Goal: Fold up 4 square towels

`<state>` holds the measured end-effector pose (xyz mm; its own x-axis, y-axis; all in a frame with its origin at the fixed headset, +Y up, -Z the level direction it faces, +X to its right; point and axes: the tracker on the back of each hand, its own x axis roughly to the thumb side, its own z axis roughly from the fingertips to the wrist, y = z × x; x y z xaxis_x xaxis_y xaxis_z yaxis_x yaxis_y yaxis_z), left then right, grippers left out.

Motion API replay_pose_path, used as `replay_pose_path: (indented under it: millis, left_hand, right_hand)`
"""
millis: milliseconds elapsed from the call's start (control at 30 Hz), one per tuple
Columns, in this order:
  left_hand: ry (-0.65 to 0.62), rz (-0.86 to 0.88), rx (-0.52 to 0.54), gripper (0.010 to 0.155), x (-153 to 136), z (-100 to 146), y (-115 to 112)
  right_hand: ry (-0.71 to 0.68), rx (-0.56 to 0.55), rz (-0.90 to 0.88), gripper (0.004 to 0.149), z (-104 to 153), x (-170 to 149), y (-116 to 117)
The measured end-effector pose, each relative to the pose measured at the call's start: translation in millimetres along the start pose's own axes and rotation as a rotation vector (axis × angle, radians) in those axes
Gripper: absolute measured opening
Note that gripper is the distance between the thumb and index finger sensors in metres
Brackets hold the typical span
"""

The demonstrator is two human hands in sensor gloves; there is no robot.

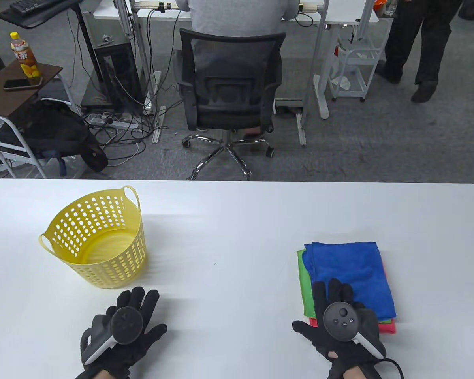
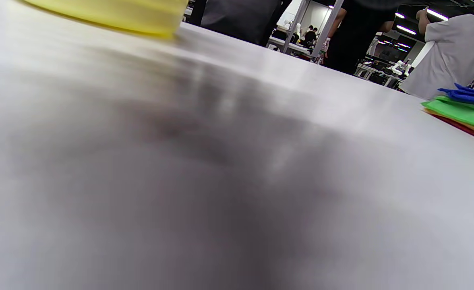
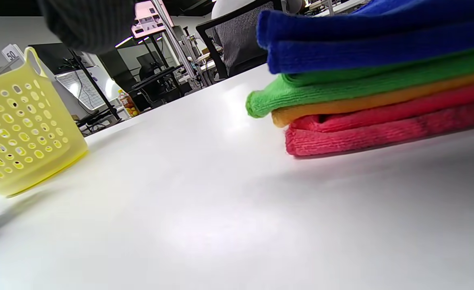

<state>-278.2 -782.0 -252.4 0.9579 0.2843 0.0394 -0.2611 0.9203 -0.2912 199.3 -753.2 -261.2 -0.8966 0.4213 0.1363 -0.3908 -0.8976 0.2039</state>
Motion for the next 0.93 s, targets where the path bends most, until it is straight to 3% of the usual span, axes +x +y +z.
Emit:
replay_pose_path:
  millis: [367, 933]
  left_hand:
    - [0.024, 0.078, -0.022, 0.085, -12.8, -4.6, -0.3]
    - [-0.019, 0.125, -0.059, 0.084, -10.4, -4.1, -1.4]
  right_hand:
    - [0.024, 0.002, 0.044, 0.099, -4.7, -0.8, 12.7]
    - [0.039, 0.023, 0.065, 0.100, -7.7, -1.4, 19.7]
